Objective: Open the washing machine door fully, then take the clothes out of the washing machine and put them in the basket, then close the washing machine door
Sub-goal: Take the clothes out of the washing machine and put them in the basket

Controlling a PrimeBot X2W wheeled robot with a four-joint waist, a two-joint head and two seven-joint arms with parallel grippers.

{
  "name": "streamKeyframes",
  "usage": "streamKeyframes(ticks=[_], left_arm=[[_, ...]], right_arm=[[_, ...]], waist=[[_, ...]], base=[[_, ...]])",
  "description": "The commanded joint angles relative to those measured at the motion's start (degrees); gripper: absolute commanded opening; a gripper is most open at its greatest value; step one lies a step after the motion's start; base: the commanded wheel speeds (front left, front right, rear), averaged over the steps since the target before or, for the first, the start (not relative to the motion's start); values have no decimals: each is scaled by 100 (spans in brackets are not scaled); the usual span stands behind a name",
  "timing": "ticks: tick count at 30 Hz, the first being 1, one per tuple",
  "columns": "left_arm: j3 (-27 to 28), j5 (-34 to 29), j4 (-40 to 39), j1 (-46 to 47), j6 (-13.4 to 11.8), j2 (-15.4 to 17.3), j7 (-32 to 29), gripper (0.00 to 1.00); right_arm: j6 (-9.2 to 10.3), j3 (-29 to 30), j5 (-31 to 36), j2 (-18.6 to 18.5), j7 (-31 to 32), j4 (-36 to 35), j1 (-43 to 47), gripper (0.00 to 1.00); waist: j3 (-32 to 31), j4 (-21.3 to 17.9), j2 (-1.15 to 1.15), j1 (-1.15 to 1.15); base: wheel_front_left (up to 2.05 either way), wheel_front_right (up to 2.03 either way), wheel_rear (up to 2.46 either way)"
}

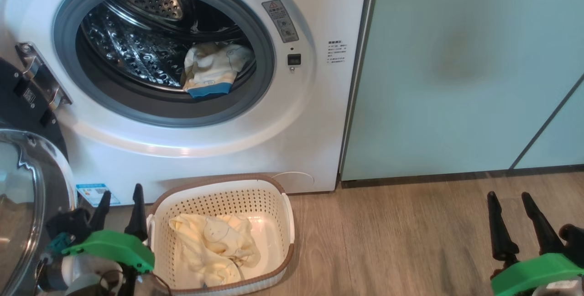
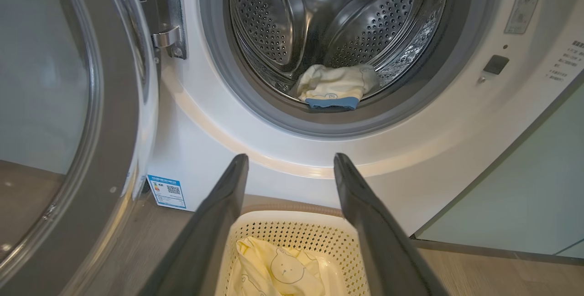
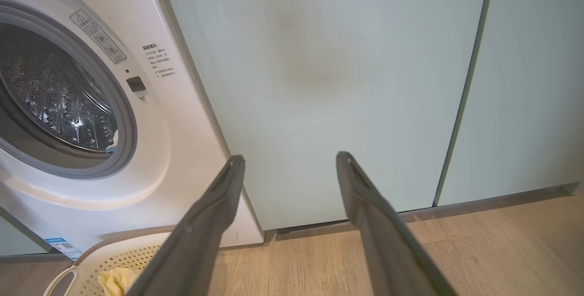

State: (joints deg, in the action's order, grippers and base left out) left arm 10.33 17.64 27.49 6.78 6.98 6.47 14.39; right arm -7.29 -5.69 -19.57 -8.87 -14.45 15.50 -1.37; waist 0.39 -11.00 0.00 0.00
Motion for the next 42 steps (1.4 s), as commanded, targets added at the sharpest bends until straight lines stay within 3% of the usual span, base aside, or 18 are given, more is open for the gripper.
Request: streamKeyframes(ticks=[1, 42], left_arm=[[232, -43, -203, 115, 14, 116, 61, 100], [211, -157, -257, 50, 40, 22, 61, 100]], right_arm=[[-20, -77, 63, -128, -55, -186, -148, 100], [-20, -86, 93, -126, -55, -236, -79, 100]], waist=[[-5, -5, 0, 0], [-100, 63, 0, 0]], base=[[0, 0, 0], [0, 0, 0]])
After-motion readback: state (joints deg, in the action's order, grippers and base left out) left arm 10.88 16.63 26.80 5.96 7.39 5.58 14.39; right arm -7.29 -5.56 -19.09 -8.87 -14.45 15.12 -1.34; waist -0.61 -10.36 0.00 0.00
